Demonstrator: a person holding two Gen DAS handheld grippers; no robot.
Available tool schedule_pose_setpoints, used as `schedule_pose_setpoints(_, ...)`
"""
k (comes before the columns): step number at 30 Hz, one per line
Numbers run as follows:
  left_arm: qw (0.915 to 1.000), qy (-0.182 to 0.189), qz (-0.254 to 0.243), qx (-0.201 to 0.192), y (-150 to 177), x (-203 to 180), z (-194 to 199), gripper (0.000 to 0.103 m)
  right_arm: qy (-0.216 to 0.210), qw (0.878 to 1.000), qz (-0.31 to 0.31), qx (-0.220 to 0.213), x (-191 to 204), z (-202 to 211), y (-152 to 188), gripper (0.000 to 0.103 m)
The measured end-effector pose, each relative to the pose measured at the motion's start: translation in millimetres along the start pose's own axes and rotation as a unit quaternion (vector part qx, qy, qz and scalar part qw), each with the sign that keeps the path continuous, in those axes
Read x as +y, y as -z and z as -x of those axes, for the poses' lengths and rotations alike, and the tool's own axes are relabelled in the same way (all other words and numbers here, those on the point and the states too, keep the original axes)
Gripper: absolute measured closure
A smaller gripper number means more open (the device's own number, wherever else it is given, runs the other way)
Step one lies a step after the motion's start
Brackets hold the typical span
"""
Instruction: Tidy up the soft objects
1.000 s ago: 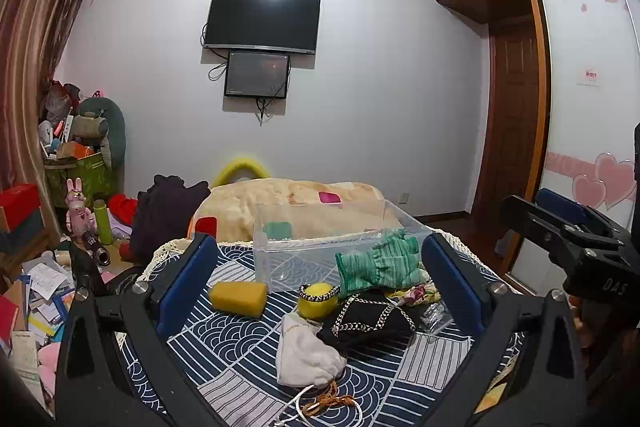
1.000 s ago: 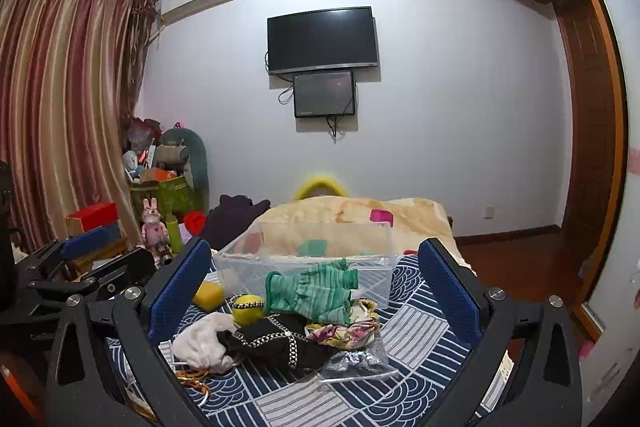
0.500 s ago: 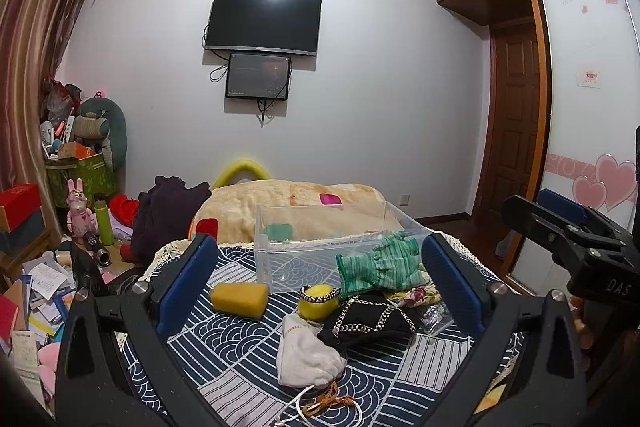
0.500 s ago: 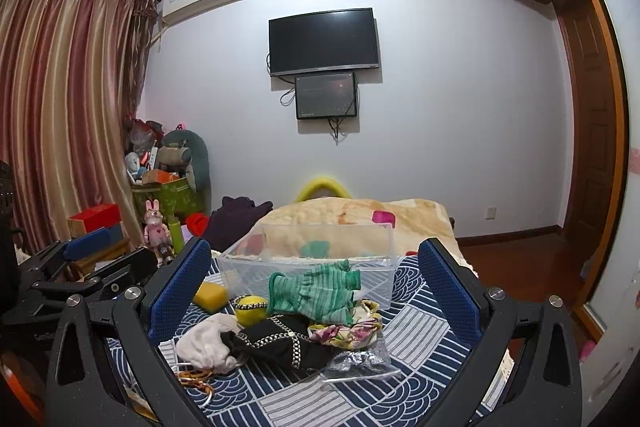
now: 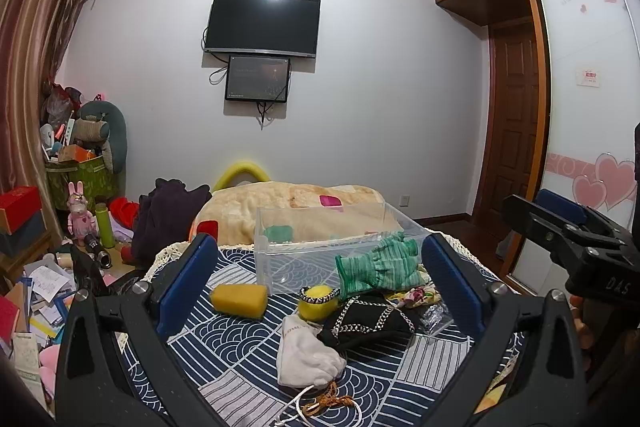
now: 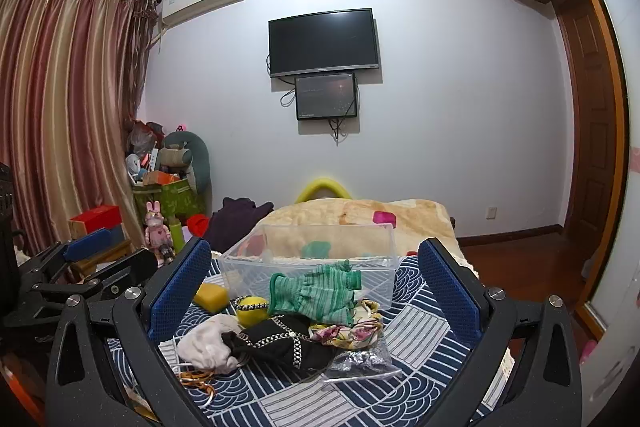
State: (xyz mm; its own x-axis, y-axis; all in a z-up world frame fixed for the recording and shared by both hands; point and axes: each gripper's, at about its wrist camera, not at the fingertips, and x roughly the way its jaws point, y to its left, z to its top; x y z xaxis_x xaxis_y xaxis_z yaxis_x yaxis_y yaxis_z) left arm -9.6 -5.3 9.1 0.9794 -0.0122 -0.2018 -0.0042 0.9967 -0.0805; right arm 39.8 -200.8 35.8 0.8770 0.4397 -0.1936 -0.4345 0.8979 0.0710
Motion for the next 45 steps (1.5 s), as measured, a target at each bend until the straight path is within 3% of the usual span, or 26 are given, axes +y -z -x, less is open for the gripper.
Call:
schedule_pose_setpoints(39, 0.9998, 0.017, 0.006, 0.012, 3.9, 6.3, -5.8, 0.0, -0.006, 1.0, -0.006, 0.015, 1.2, -9.0, 5.2, 0.0)
schedule_pose_setpoints(41, 0.9997, 0.014, 0.011, 0.016, 5.4, 11.8, -9.4, 0.004, -0.011, 1.0, -0.01, 0.021, 0.4, -12.5, 7.3, 0.0)
schedule_pose_setpoints(43, 0.9995, 0.009, 0.019, 0.024, 6.7, 18.4, -14.9, 0.016, -0.007, 1.0, -0.01, 0.026, 0.2, -17.1, 9.4, 0.0)
schedule_pose_setpoints(45, 0.9988, 0.004, 0.027, 0.04, 8.3, 27.0, -23.3, 0.018, -0.002, 0.999, -0.007, 0.032, -1.0, -20.8, 12.3, 0.0)
